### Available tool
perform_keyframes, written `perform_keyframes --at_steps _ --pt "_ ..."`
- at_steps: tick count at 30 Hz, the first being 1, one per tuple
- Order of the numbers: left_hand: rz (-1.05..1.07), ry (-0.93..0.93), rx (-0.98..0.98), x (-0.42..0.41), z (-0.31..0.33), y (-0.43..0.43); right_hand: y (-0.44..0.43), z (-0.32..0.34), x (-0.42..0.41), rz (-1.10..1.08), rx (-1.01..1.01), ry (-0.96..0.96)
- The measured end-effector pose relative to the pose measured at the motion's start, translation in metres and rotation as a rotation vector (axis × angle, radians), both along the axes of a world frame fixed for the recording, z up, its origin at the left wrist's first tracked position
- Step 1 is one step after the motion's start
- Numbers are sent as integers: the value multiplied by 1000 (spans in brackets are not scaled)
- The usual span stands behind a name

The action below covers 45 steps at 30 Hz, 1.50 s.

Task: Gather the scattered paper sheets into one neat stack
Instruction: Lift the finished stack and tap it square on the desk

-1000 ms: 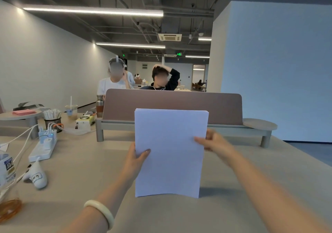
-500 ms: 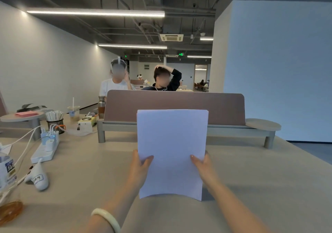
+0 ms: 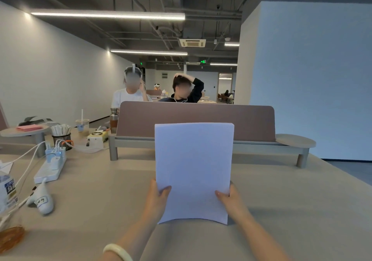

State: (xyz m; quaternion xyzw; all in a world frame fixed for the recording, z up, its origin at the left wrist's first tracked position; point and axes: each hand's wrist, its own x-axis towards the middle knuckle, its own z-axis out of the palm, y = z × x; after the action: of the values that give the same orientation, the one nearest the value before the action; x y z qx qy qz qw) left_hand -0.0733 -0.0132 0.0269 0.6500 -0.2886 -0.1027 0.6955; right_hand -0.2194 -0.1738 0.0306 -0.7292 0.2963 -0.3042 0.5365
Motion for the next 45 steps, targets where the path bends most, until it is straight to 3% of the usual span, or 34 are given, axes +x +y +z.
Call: perform_keyframes --at_steps 3,8,12,17,21,28,30,32,35,38,45 --pt "20 5 -1 6 15 7 -7 32 -3 1 -93 13" --pt "329 -163 -5 45 63 37 -24 124 -16 67 -626 340" --pt "138 -254 77 48 70 47 -5 174 -10 171 -940 583" --pt "-146 5 66 45 27 50 15 160 6 303 -1078 781" --pt "-158 61 80 39 10 49 2 144 2 347 -985 696" --pt "-186 58 101 37 11 50 -52 103 -65 144 -229 175" --pt "-195 55 99 35 10 52 -54 70 -72 154 -76 144" --pt "-207 54 86 33 8 52 -44 38 -69 171 -34 171" --pt "-189 48 78 27 5 51 -23 8 -54 104 37 44" --pt "-128 59 53 25 9 49 -16 11 -43 22 27 -71" --pt "-145 76 19 22 3 45 -11 16 -42 11 -13 -91"
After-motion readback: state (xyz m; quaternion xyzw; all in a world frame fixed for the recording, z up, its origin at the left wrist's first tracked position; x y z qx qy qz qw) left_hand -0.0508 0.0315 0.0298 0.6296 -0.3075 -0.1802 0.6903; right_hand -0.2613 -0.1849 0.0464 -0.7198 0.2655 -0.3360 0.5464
